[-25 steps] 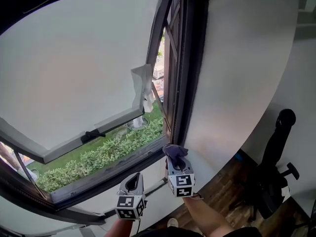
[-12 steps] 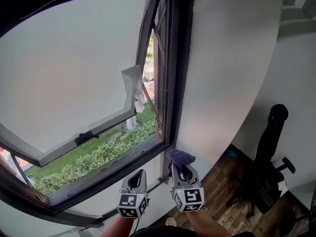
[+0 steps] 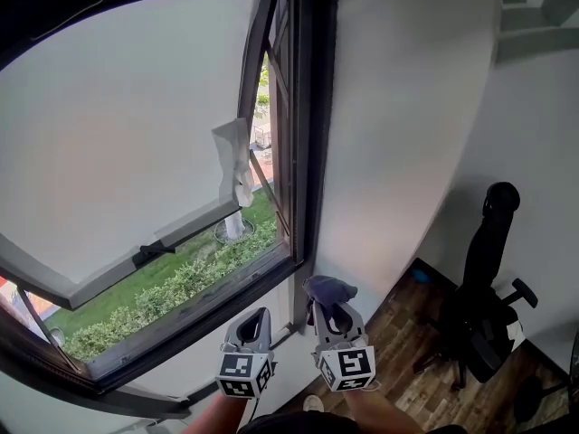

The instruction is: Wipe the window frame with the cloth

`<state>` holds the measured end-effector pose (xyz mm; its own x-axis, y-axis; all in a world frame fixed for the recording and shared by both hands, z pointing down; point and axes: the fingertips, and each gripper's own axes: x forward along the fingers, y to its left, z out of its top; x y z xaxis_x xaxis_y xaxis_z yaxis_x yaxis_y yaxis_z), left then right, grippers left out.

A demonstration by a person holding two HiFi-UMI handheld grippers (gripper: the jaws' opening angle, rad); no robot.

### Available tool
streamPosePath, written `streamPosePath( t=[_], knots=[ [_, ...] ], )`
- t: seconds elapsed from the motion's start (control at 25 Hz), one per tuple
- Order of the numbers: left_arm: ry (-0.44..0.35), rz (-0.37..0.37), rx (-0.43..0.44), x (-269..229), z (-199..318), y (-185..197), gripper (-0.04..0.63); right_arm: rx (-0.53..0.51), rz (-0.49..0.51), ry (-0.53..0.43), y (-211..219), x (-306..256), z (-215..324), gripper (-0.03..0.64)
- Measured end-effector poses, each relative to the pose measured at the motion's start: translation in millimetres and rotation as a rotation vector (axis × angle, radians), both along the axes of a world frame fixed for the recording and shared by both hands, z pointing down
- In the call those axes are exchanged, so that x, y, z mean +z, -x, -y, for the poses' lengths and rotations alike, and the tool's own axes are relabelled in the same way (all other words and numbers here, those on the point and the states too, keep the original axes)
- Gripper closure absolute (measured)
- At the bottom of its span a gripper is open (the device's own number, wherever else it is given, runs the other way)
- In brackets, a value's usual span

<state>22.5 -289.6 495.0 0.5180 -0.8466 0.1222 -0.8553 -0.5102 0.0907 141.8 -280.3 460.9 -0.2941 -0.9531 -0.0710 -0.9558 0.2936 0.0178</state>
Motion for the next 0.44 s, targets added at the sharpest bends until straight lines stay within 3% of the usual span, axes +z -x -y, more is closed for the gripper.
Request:
streamPosePath(
  t=[0.44],
  knots=[
    [0.002, 0.003, 0.007, 0.1, -4.7, 9.0, 0.588, -0.007, 0.018, 0.007, 8.9, 4.1, -4.9, 0.549]
  ],
)
